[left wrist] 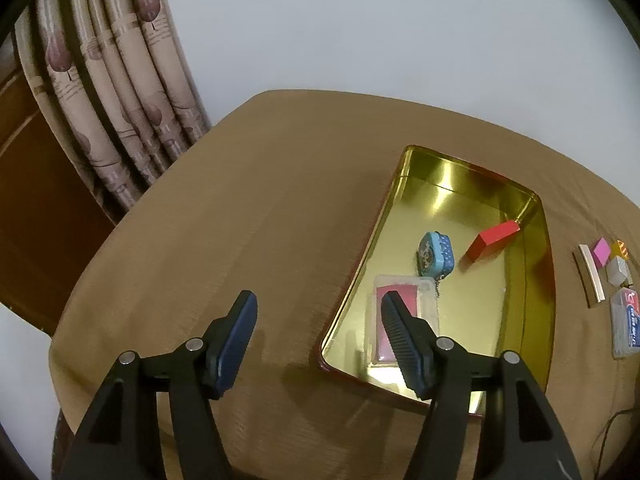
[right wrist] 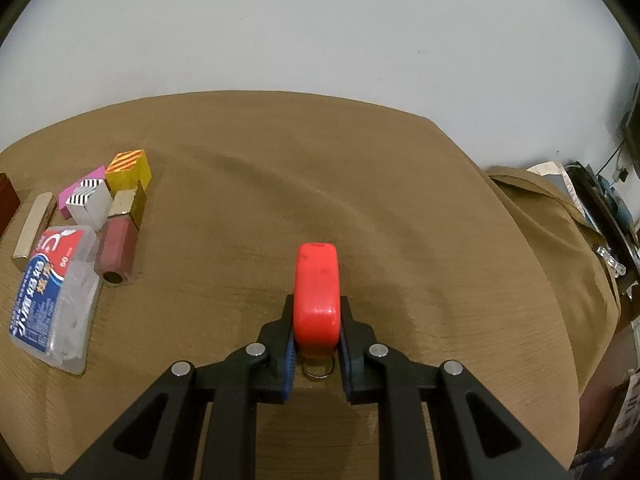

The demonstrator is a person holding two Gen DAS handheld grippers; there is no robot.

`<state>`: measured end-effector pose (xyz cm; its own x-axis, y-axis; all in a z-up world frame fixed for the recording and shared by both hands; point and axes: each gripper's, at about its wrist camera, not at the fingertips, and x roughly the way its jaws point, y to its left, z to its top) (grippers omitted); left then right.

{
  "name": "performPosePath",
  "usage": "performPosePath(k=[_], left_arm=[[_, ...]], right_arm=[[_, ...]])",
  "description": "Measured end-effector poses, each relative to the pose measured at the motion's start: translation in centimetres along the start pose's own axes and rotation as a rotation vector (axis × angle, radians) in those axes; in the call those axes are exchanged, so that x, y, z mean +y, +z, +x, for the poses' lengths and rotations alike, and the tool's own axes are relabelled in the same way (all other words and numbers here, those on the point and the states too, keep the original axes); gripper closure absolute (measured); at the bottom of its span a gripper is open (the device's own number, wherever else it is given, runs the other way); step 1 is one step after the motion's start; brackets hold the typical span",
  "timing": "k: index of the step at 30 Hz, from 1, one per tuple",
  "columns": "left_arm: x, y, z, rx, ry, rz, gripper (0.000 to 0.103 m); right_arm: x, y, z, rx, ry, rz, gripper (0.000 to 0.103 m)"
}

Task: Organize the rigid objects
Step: 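Raise the open left tool away from the tin while the right tool holds the red case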

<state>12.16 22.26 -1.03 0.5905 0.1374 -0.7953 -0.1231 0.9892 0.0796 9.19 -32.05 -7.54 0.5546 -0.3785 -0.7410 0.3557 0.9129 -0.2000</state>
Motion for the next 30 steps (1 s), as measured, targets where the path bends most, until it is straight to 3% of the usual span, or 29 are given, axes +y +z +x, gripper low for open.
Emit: performPosePath(k=[5, 14, 21, 30], left_arm=[[-0.1, 0.0, 0.1, 0.012, -0.003, 0.001, 0.040], [0.4, 0.0, 0.3, 0.020, -0.008, -0.025, 0.037], [0.8, 0.0, 0.5, 0.025, -0.006, -0.037, 0.034], [1.1, 0.1, 0.5, 0.022, 0.016, -0.044, 0.031]], right_arm=[[0.8, 0.7, -1.2, -0.018, 0.015, -0.009, 0.086], [4.2, 2.8, -5.5, -0.097, 0.127, -0.039, 0.086], [9.6, 3.8, -8.3, -0.138, 0.225, -0.148, 0.086], [17.6, 2.9, -10.3, -0.114, 0.355, -0.304, 0.086]])
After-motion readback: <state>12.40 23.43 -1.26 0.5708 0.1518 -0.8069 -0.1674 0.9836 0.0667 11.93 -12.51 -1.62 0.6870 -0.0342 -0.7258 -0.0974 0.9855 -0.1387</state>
